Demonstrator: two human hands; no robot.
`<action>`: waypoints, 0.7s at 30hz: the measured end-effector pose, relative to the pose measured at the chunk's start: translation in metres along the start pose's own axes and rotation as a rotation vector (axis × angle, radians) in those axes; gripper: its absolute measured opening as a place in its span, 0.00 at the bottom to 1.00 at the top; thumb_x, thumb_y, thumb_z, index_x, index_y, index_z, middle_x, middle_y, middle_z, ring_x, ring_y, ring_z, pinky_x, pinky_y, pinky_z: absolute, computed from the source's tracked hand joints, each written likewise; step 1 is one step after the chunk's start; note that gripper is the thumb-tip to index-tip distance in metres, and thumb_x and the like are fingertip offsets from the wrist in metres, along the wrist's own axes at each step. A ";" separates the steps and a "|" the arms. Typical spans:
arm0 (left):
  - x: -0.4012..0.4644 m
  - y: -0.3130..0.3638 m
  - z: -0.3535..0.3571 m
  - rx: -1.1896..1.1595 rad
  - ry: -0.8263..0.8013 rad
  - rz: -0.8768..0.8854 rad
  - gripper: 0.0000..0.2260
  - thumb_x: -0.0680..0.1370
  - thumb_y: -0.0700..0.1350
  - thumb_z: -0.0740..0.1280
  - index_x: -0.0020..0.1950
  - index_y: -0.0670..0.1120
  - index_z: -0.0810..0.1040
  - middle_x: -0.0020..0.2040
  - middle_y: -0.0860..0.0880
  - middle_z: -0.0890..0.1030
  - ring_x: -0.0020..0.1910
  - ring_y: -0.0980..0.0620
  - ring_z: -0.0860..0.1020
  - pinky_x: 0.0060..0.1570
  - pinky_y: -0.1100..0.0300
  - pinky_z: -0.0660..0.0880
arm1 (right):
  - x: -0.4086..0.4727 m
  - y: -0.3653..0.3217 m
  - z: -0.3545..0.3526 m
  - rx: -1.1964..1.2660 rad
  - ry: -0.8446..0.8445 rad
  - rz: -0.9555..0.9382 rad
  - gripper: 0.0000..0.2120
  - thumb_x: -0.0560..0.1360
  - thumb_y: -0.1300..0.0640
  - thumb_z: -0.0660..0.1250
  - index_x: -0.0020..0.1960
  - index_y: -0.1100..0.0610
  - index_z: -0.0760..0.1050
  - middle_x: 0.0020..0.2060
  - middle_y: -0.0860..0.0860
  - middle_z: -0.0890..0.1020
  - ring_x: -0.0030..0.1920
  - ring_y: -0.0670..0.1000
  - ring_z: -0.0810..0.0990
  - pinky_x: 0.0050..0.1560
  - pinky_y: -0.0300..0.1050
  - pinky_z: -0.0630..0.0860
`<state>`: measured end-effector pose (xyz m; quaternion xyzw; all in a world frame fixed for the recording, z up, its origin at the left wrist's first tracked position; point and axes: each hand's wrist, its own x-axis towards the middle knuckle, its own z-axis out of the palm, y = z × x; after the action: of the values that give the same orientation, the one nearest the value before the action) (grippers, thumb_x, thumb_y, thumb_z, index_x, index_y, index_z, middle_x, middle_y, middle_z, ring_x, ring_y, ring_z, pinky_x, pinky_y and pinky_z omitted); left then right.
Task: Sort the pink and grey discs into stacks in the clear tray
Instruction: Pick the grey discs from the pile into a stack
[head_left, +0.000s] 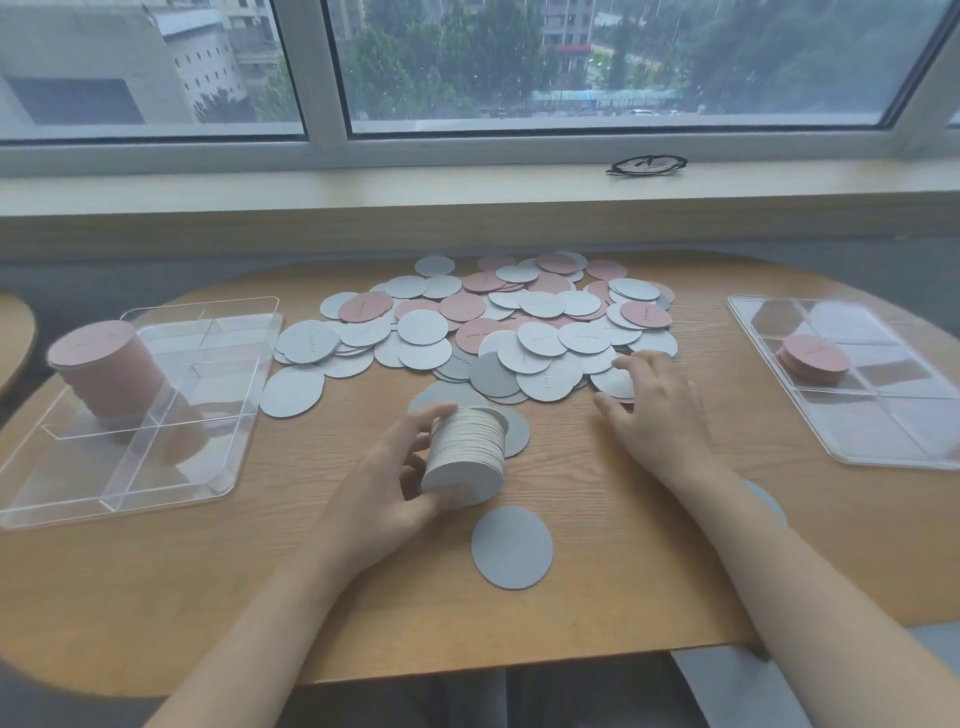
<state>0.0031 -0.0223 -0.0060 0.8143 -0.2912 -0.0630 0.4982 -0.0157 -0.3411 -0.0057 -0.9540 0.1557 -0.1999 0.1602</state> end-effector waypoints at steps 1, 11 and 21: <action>0.000 0.000 0.000 -0.004 0.001 -0.005 0.33 0.68 0.58 0.76 0.70 0.69 0.67 0.62 0.60 0.78 0.60 0.54 0.79 0.56 0.46 0.79 | 0.002 0.007 -0.001 -0.054 -0.032 -0.003 0.24 0.75 0.45 0.70 0.66 0.54 0.74 0.64 0.52 0.74 0.66 0.55 0.72 0.64 0.54 0.66; -0.001 0.000 -0.001 0.008 0.006 -0.003 0.33 0.70 0.51 0.78 0.70 0.68 0.68 0.59 0.65 0.78 0.60 0.55 0.79 0.57 0.50 0.79 | -0.002 0.012 0.001 -0.153 0.136 -0.131 0.13 0.79 0.47 0.62 0.52 0.54 0.80 0.47 0.52 0.82 0.47 0.58 0.80 0.53 0.53 0.70; -0.001 0.000 -0.001 0.008 0.011 0.001 0.33 0.71 0.48 0.78 0.71 0.66 0.68 0.61 0.63 0.78 0.62 0.54 0.79 0.57 0.48 0.79 | -0.017 -0.012 -0.010 0.160 0.323 -0.147 0.07 0.78 0.56 0.64 0.51 0.59 0.78 0.35 0.55 0.81 0.35 0.59 0.76 0.38 0.47 0.69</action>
<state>0.0026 -0.0205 -0.0058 0.8164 -0.2891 -0.0570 0.4967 -0.0322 -0.3266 0.0019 -0.9026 0.0930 -0.3732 0.1933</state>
